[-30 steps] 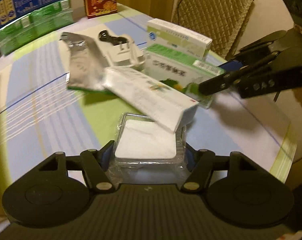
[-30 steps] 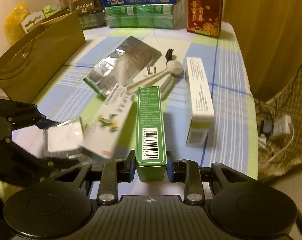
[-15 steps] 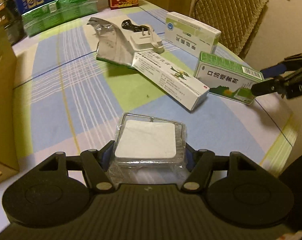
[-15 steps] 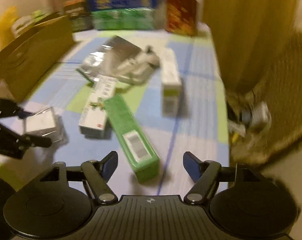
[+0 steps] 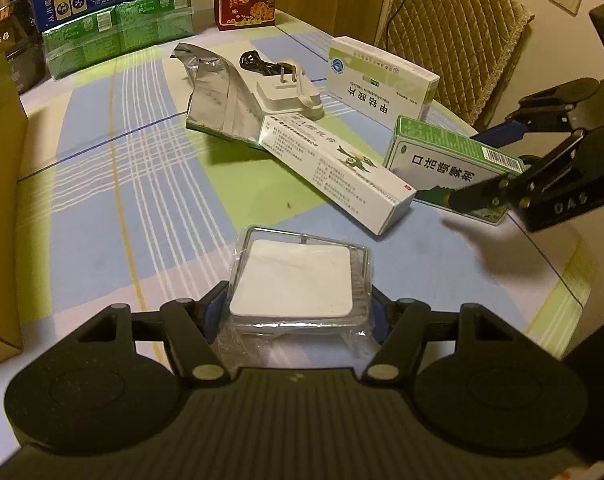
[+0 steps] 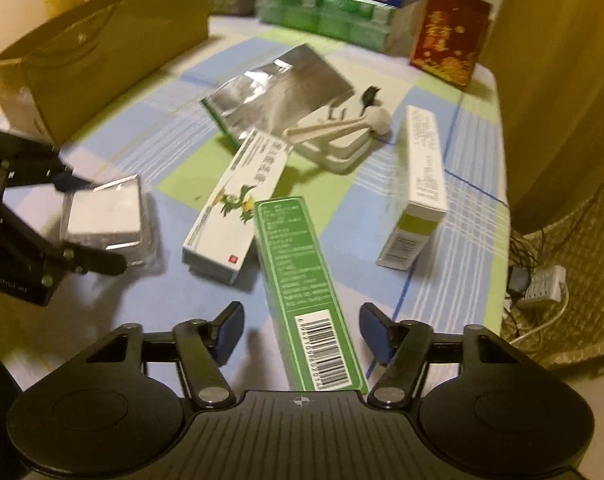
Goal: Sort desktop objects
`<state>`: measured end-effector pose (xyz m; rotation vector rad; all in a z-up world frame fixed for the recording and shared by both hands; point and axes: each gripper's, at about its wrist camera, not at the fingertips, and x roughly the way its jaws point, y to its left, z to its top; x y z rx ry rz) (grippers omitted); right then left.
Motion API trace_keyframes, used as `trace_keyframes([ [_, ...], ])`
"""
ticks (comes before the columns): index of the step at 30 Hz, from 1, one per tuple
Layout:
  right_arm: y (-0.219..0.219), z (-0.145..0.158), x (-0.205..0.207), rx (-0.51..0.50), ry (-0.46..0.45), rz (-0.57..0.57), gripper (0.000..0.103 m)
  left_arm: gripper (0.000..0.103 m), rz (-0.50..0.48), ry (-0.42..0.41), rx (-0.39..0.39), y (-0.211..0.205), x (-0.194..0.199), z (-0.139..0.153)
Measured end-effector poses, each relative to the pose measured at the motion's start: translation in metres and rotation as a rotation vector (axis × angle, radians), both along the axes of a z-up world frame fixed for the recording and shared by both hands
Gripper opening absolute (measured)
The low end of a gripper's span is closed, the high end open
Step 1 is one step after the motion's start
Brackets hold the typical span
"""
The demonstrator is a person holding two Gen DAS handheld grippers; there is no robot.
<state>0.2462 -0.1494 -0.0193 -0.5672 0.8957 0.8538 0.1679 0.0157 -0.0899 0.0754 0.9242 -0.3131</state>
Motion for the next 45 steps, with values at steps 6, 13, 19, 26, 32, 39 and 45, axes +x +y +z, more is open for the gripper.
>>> trace_keyframes([
  [6,0.008,-0.006,0.000,-0.051,0.002,0.036,0.048,0.069,-0.007,-0.015,-0.009,-0.001,0.003,-0.001],
  [13,0.008,-0.007,0.003,-0.049,0.021,0.008,0.028,0.069,-0.007,-0.016,0.001,-0.004,0.008,-0.002],
  [19,0.001,-0.001,-0.001,-0.015,0.046,-0.053,0.028,0.062,0.008,-0.010,0.012,-0.006,0.009,-0.002],
  [26,-0.007,0.017,-0.011,0.027,0.053,-0.099,0.027,0.059,0.006,-0.023,0.029,-0.008,0.003,0.006],
  [32,-0.009,0.035,-0.021,0.062,0.036,-0.119,0.027,0.059,0.017,-0.044,0.019,-0.005,-0.006,0.020],
  [39,0.000,0.067,-0.031,0.108,-0.003,-0.111,0.027,0.059,0.057,-0.074,0.010,0.005,-0.015,0.044],
  [45,0.023,0.106,-0.041,0.173,-0.039,-0.100,0.027,0.059,0.102,-0.109,0.014,0.021,-0.019,0.077],
])
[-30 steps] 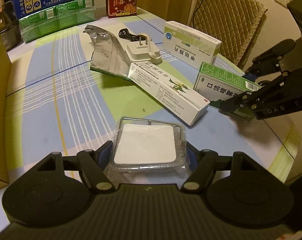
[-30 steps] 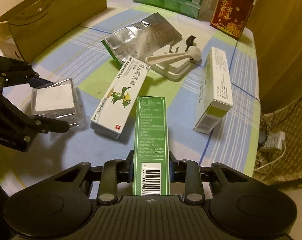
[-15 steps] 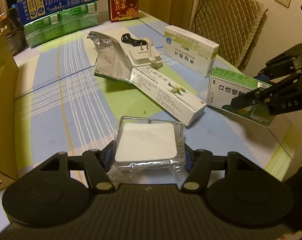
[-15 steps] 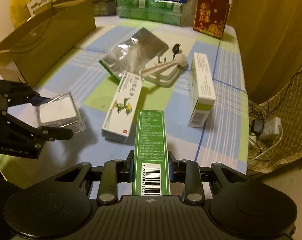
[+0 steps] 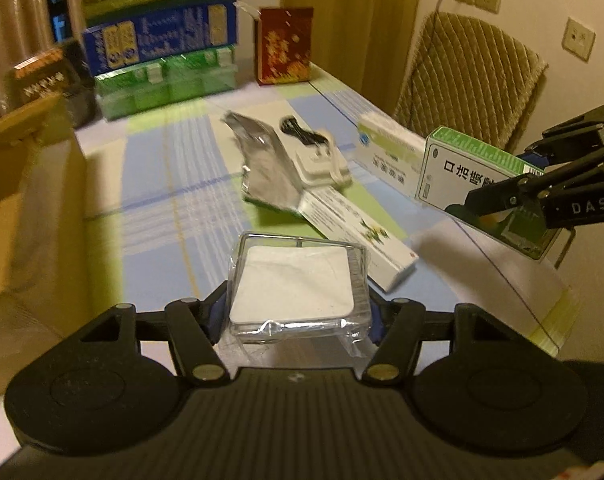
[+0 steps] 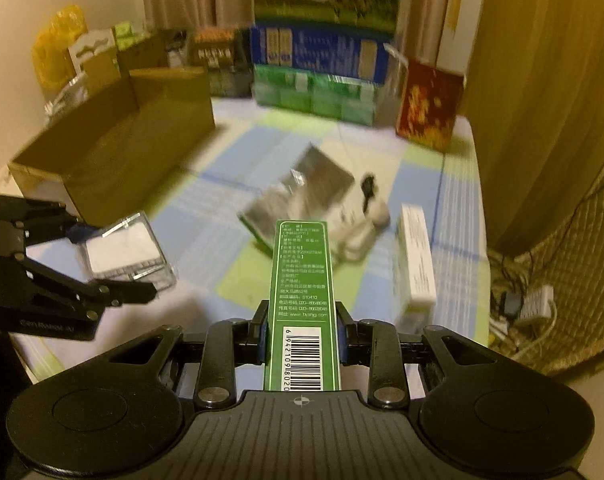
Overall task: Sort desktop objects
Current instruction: 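Carry the container with left tool while right tool carries the green box to the cardboard box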
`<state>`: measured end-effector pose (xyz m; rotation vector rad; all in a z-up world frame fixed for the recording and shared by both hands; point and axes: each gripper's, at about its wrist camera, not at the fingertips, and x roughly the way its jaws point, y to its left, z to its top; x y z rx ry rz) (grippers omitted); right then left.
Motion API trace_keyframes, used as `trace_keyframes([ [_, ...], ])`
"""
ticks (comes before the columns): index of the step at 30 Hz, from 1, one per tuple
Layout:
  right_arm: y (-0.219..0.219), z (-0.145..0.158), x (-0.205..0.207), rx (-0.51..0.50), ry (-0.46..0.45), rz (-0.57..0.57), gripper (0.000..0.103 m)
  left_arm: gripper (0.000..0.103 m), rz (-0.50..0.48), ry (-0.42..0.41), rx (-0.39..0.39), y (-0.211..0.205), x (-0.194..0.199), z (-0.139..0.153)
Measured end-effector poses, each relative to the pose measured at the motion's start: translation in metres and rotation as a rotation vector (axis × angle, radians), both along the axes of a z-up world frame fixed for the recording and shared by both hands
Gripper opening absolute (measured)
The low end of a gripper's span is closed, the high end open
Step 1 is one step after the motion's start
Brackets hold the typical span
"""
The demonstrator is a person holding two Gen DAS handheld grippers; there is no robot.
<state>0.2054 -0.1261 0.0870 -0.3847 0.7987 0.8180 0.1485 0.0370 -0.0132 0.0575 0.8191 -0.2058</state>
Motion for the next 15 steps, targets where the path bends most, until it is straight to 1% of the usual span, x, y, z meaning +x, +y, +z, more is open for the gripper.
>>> trace_keyframes([
  [7,0.054,0.042,-0.015,0.077,-0.043,0.063,0.027,0.059,0.071,-0.059,0.016,0.038,-0.012,0.041],
  [11,0.098,0.060,-0.028,0.116,-0.057,0.125,0.027,0.059,0.122,-0.085,0.033,0.071,-0.020,0.062],
  [15,0.148,0.070,-0.042,0.146,-0.055,0.185,0.027,0.059,0.182,-0.103,0.066,0.111,-0.029,0.080],
])
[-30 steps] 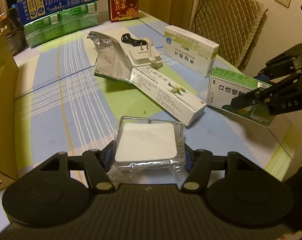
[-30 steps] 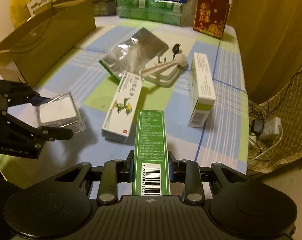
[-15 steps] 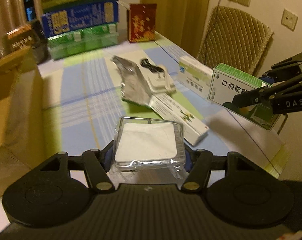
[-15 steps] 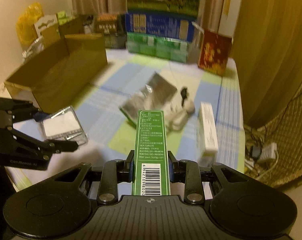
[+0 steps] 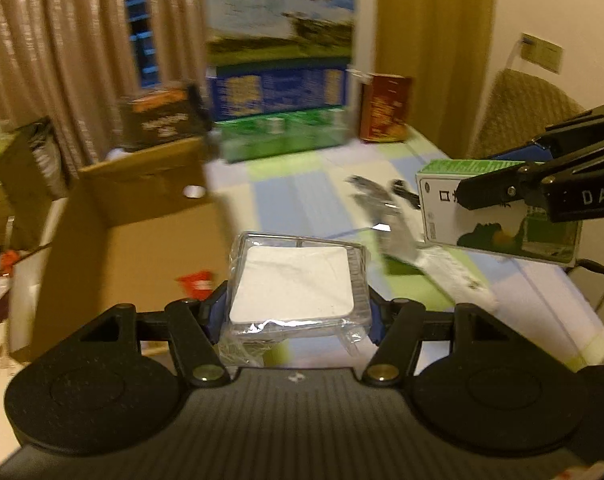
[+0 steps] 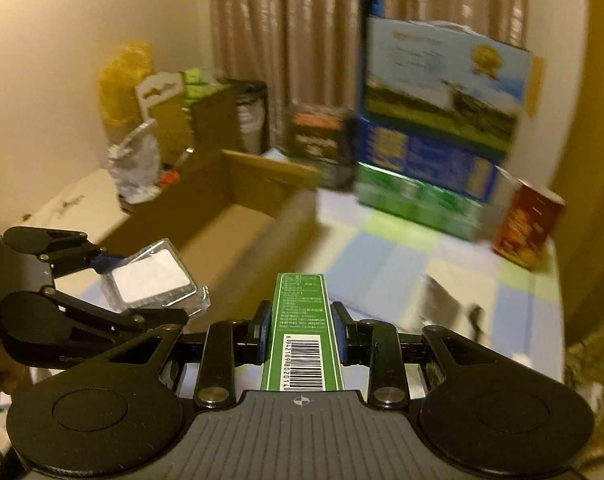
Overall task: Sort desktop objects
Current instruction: 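Carry the container with left tool while right tool carries the green box to the cardboard box, then open left tool over the cardboard box while right tool drops the green box inside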
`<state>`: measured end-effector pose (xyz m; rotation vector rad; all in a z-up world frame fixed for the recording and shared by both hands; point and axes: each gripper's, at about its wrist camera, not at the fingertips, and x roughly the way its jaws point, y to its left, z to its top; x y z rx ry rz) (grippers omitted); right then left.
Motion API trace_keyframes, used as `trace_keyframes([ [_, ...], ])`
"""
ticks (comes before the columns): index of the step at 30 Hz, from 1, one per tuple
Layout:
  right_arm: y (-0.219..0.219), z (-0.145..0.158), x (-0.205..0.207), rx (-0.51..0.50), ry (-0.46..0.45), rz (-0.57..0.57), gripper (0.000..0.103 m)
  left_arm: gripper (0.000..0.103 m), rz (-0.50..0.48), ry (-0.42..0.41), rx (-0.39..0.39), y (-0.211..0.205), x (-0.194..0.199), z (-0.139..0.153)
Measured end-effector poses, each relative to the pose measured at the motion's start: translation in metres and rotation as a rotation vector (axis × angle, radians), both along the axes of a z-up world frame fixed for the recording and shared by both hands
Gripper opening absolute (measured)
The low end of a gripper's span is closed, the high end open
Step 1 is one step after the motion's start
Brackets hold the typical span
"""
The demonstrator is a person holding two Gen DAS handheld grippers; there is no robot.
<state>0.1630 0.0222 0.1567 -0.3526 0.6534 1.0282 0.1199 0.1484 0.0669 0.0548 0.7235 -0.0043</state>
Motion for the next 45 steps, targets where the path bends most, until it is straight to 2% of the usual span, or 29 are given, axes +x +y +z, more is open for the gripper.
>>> trace_keyframes([
  [9,0.102,-0.005,-0.015,0.010,0.031,0.083,0.027,0.059,0.136,-0.011,0.036,0.099,-0.006,0.018],
  [18,0.163,-0.032,-0.001,0.002,0.096,0.091,0.027,0.059,0.154,0.019,0.027,0.149,0.013,0.000],
  [31,0.193,-0.068,0.021,-0.016,0.137,0.055,0.027,0.060,0.143,0.078,0.015,0.174,0.045,-0.040],
  [37,0.197,-0.074,0.026,-0.014,0.147,0.051,0.027,0.060,0.142,0.095,0.012,0.179,0.052,-0.050],
  [42,0.198,-0.078,0.029,-0.008,0.160,0.039,0.027,0.066,0.149,0.099,0.008,0.182,0.056,-0.052],
  [45,0.198,-0.079,0.030,-0.002,0.169,0.032,0.027,0.066,0.155,0.089,0.020,0.183,0.053,-0.050],
])
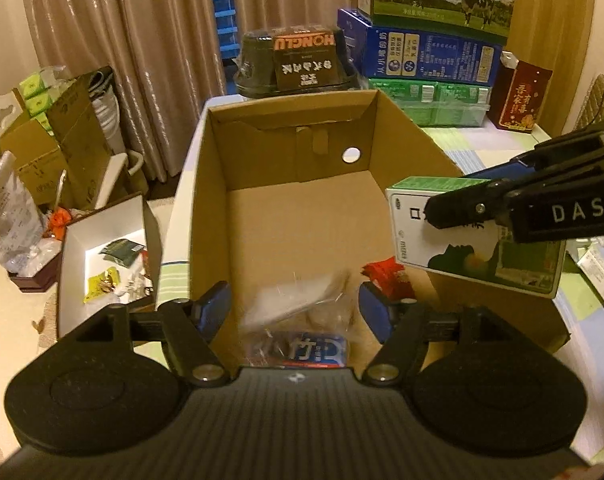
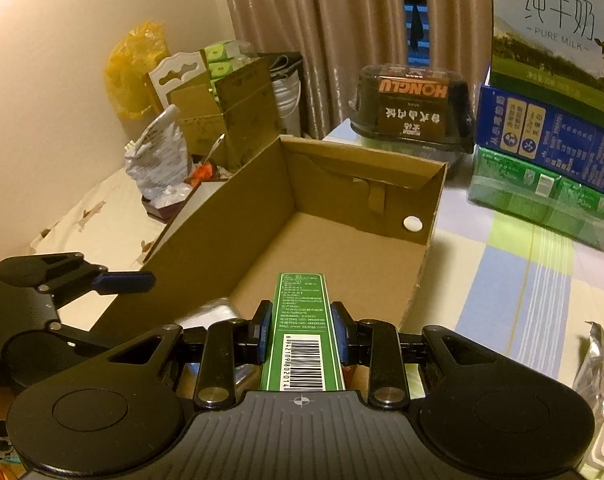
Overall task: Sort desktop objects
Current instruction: 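Open left tool over the cardboard box while right tool drops the green box inside, then move both tools back over the table toward the white boxes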
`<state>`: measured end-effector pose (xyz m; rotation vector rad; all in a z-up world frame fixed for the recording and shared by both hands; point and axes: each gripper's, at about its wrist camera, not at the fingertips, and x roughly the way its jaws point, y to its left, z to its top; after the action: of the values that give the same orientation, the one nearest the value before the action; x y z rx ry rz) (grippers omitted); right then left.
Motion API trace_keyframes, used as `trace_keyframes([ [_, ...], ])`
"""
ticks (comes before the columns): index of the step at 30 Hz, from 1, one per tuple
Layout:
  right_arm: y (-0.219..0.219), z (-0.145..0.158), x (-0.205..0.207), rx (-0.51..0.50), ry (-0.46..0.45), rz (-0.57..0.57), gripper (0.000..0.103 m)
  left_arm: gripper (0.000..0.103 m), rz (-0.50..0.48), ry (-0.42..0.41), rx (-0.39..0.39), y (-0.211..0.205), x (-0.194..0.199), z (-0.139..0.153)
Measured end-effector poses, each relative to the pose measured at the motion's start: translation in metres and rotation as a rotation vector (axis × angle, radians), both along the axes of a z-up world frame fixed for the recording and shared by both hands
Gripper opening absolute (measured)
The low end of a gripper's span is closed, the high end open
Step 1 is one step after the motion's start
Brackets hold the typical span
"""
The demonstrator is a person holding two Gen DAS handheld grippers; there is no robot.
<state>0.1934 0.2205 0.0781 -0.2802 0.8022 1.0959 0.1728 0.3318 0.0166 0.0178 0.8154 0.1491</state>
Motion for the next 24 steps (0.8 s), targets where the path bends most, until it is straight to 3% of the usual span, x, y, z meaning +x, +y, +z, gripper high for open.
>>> trace_keyframes([
  [6,0.003,0.000,0.002,0.038,0.033,-0.013,0.028,0.066,0.016,-0.016,-0.002,0.005,-0.009,0.005],
  [8,0.001,0.004,0.004,0.072,0.052,-0.019,0.035,0.066,0.020,-0.021,-0.004,0.006,-0.013,0.007],
  [15,-0.038,0.026,0.004,0.125,-0.013,-0.055,0.043,0.066,0.029,-0.052,-0.018,0.000,-0.030,0.019],
  [24,-0.145,0.046,-0.001,0.114,-0.082,-0.167,0.074,0.071,0.000,-0.104,-0.049,-0.039,-0.054,0.043],
])
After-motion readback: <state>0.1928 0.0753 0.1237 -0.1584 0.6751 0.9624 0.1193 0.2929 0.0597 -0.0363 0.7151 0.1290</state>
